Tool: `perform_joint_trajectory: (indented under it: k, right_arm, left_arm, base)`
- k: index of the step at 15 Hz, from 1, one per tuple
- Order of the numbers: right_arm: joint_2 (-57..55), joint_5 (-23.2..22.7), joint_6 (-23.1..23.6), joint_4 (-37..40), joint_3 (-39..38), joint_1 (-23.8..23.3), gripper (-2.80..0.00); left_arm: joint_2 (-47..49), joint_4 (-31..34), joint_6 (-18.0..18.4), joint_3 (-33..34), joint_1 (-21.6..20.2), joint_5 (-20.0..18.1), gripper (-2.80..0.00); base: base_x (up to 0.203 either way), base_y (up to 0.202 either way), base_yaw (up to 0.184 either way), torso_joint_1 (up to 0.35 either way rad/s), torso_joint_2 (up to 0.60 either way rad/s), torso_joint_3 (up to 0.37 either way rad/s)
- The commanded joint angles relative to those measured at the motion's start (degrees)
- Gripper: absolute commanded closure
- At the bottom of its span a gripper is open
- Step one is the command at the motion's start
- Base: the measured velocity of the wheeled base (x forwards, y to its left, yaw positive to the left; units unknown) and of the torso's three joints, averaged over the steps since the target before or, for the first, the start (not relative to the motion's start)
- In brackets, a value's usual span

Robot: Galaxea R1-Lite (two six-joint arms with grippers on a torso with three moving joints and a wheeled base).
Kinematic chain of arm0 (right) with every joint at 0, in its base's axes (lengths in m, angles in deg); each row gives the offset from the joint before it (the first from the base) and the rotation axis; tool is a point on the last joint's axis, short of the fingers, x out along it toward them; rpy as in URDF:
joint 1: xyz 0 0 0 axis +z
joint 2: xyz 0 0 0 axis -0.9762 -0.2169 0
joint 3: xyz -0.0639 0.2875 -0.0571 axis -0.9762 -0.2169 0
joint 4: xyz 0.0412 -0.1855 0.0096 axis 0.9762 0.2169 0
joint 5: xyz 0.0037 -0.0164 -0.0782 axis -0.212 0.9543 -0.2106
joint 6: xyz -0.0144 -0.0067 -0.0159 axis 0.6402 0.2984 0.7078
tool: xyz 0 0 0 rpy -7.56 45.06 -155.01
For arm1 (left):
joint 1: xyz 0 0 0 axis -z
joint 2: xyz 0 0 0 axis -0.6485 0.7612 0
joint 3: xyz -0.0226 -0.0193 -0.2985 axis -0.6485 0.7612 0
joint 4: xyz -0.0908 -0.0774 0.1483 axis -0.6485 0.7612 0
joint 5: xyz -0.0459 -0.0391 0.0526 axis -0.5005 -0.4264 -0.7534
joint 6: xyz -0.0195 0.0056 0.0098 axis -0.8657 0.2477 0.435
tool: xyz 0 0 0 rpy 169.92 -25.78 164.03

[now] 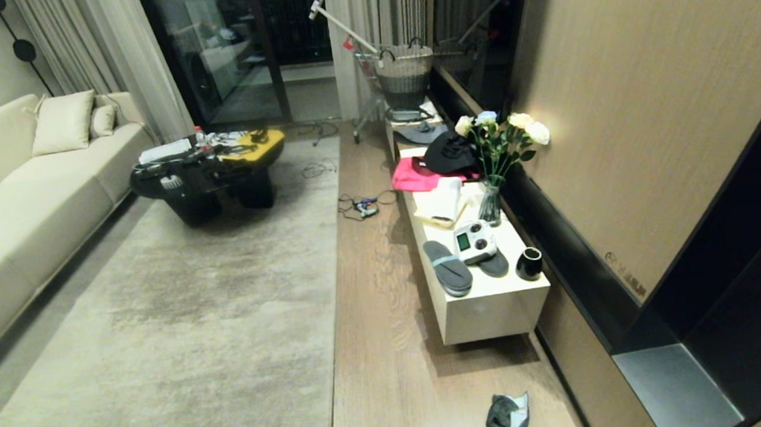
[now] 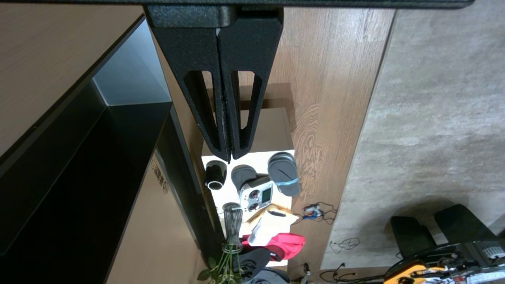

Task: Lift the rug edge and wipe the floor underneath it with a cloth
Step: Pick up the rag

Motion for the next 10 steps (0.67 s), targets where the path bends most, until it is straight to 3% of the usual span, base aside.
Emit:
perform_joint_trajectory:
  k: [1,10]
  right_arm:
    - [-0.1,0.0,0.0,0.0,0.0,0.0,0.00]
    - [-0.1,0.0,0.0,0.0,0.0,0.0,0.00]
  left_arm:
    - [0.1,0.0,0.0,0.0,0.0,0.0,0.00]
    - [0.1,0.0,0.0,0.0,0.0,0.0,0.00]
  base:
    - [0.000,0.000,0.000,0.000,0.00,0.000]
    - [0.000,0.000,0.000,0.000,0.00,0.000]
